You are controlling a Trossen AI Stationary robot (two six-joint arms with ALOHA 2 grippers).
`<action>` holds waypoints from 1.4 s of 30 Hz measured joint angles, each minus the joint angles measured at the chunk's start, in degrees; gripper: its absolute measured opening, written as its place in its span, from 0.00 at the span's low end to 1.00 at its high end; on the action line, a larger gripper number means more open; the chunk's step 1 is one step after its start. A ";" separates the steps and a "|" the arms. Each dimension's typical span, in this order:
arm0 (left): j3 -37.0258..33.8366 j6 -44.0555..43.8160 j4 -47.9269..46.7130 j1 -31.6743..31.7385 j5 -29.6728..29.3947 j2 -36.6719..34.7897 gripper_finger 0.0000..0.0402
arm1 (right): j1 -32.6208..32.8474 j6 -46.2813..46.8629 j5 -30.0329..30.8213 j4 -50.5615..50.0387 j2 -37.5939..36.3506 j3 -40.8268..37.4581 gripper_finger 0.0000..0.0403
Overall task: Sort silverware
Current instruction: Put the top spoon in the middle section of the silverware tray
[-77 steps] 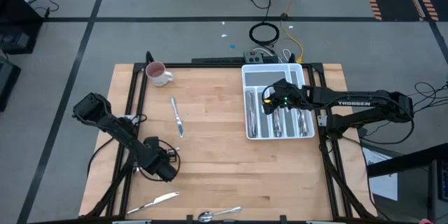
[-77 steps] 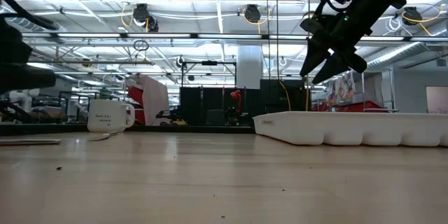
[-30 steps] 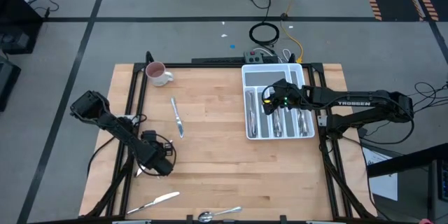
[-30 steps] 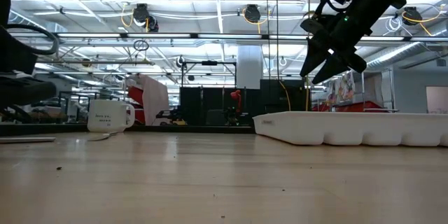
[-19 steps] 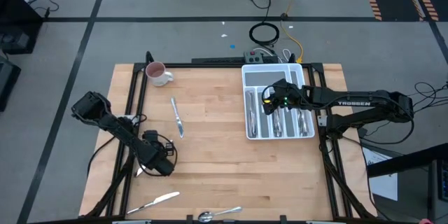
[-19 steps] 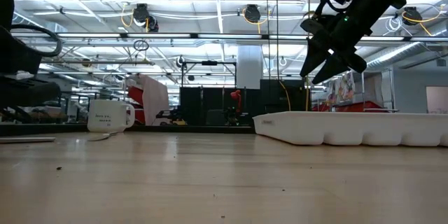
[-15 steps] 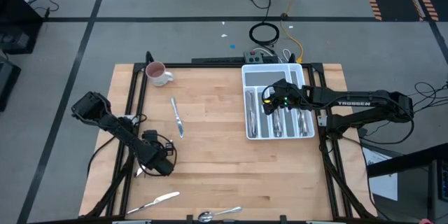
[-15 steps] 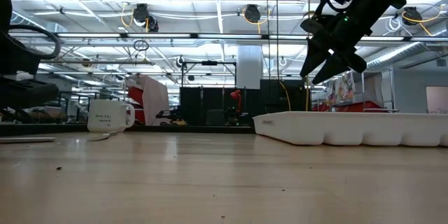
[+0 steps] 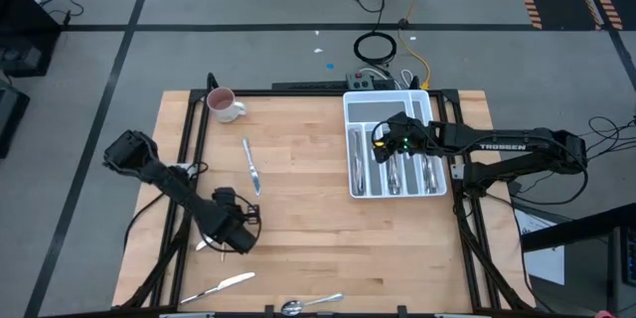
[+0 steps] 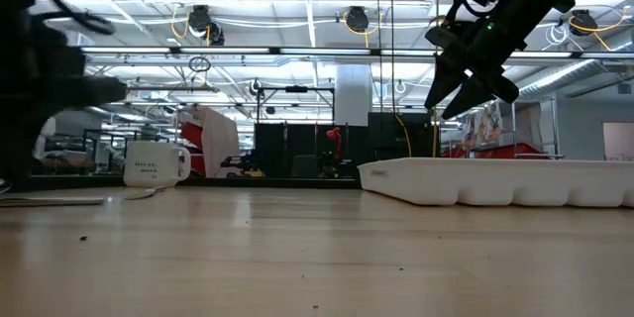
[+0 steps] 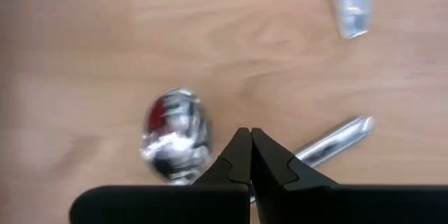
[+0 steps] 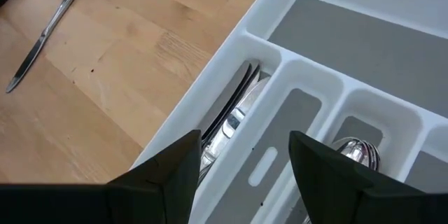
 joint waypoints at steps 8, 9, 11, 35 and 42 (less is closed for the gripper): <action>7.31 4.83 -8.65 4.47 -3.39 0.00 0.00 | 0.01 -0.01 0.10 0.09 0.00 0.00 0.52; 8.59 5.23 -12.10 4.83 -3.41 -0.13 0.01 | 0.01 -0.01 0.10 0.09 0.00 0.00 0.52; 9.95 9.87 -17.95 5.70 -3.40 -1.18 0.04 | 0.01 -0.01 0.10 0.10 0.09 0.00 0.52; -0.87 73.60 -3.71 16.84 4.89 -19.99 0.14 | 0.01 -1.85 -0.14 0.25 8.40 -0.04 0.52; -0.89 67.95 -3.95 15.85 3.15 -19.69 0.14 | 0.01 -3.60 -4.37 0.42 9.05 -0.04 0.52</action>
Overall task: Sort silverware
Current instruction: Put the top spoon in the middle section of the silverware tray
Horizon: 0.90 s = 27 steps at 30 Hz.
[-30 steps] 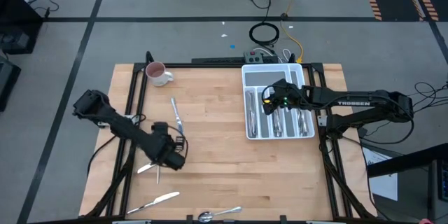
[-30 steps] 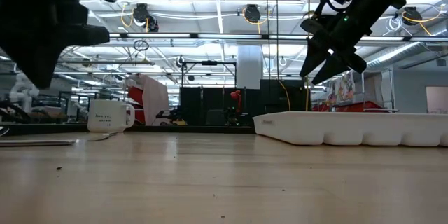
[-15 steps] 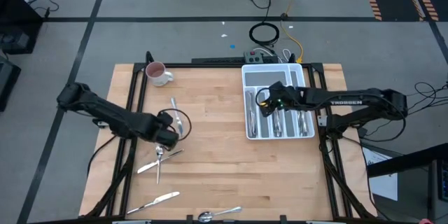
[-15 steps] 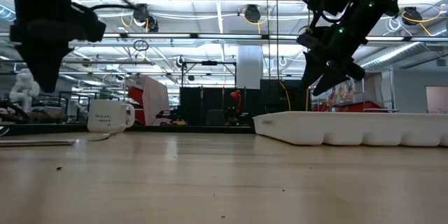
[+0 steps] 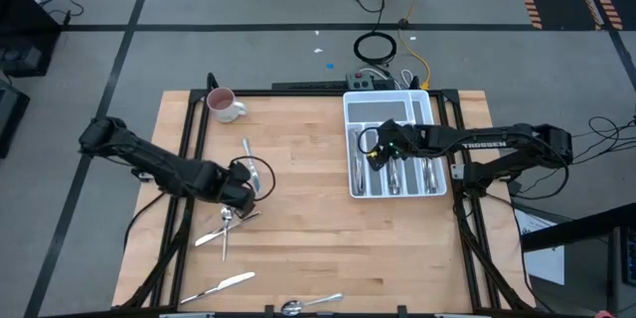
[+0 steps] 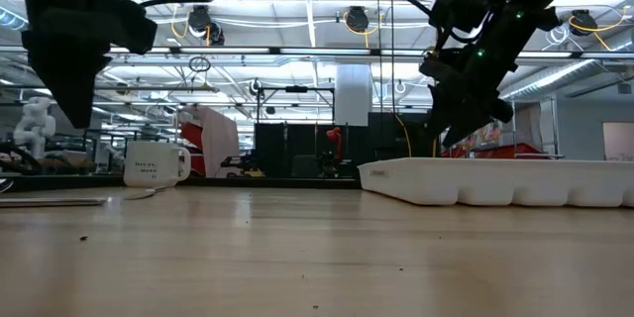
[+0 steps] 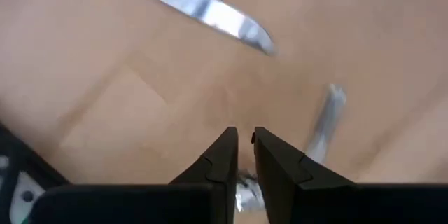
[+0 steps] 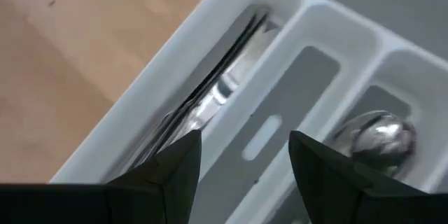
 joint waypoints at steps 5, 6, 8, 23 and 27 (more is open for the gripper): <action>0.00 9.59 -0.01 -0.07 11.11 0.00 0.14 | 0.02 -2.30 -1.88 0.26 0.00 0.00 0.52; 0.00 10.92 -0.05 0.30 13.29 0.00 0.15 | 0.02 -2.67 -1.74 0.33 0.00 0.00 0.52; -0.28 12.33 0.58 1.05 16.68 0.00 0.17 | 0.02 -3.86 -1.62 0.94 0.00 0.00 0.52; -5.68 11.81 -2.04 2.89 20.47 0.00 0.58 | 0.01 -0.46 -1.53 2.99 0.00 0.00 0.52; -6.34 16.75 -0.84 3.06 17.21 0.00 0.58 | 0.00 -0.36 -1.52 6.06 0.00 0.00 0.52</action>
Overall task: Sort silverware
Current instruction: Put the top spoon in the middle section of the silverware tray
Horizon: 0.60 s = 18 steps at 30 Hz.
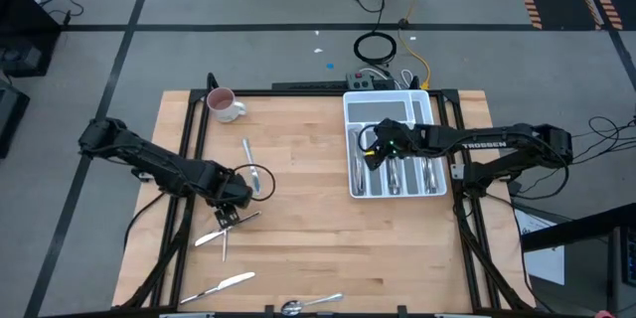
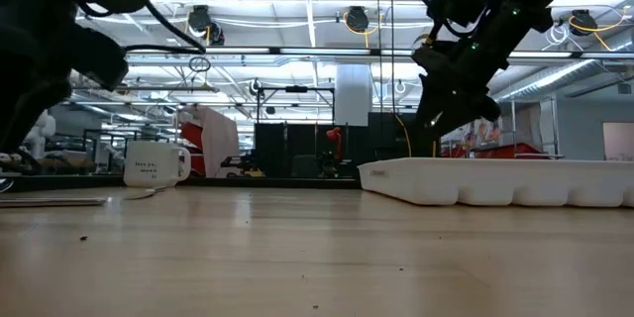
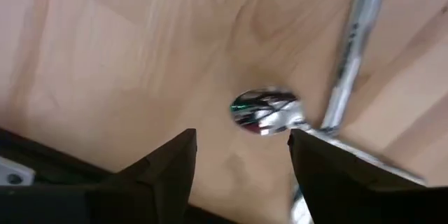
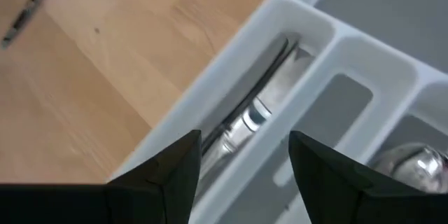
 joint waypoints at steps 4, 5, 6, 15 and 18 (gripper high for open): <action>-1.86 3.32 1.48 1.23 -0.04 -0.05 0.58 | 0.00 1.16 0.02 2.04 0.00 0.00 0.52; -2.49 3.83 1.78 1.46 0.02 -0.19 0.58 | 0.00 1.55 0.03 2.48 0.00 0.00 0.52; -3.31 4.26 1.84 1.78 0.14 -0.22 0.58 | 0.00 1.72 0.04 2.75 0.00 0.00 0.52; -7.65 8.45 11.15 3.19 3.64 -0.20 0.58 | 0.00 2.82 0.02 2.51 0.00 0.00 0.52; -8.48 9.31 13.54 3.18 4.89 -0.20 0.54 | 0.00 2.82 0.02 2.49 0.00 0.00 0.52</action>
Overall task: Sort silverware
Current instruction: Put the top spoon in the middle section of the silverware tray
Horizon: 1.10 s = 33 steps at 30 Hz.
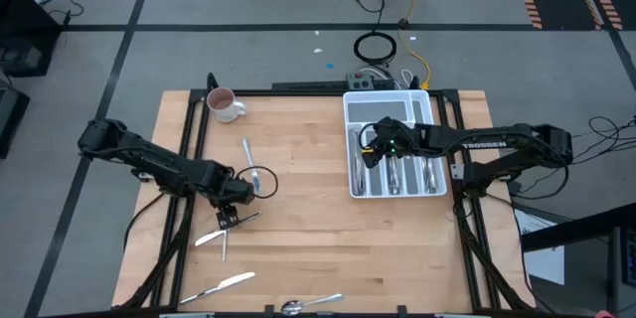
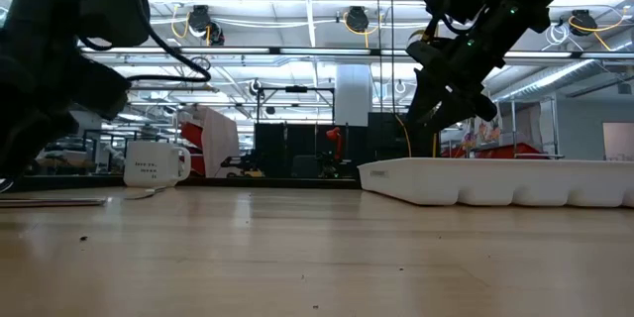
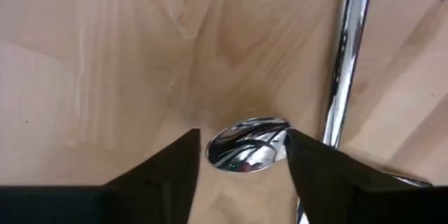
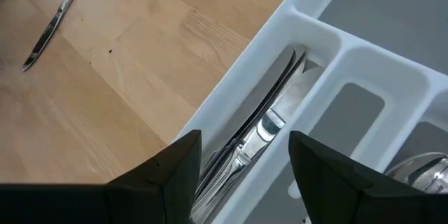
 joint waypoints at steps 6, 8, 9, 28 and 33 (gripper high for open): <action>-2.30 0.43 1.06 0.00 -0.68 0.00 0.26 | 0.00 -0.02 0.00 -0.41 0.00 0.00 0.52; -3.26 0.21 1.38 0.07 -0.46 -0.14 0.15 | 0.00 -0.01 0.00 -0.50 0.00 0.01 0.52; -3.64 0.11 1.66 0.08 -0.18 -0.29 0.10 | 0.00 -0.02 0.00 -0.52 0.00 0.00 0.52; 2.21 -10.51 4.99 -0.02 -3.28 -0.42 0.00 | 0.01 -0.06 -0.29 -0.44 0.00 0.03 0.52; 5.65 -17.54 4.73 -0.02 -8.74 -0.44 0.00 | 0.00 -0.09 -1.41 0.03 -0.02 0.04 0.52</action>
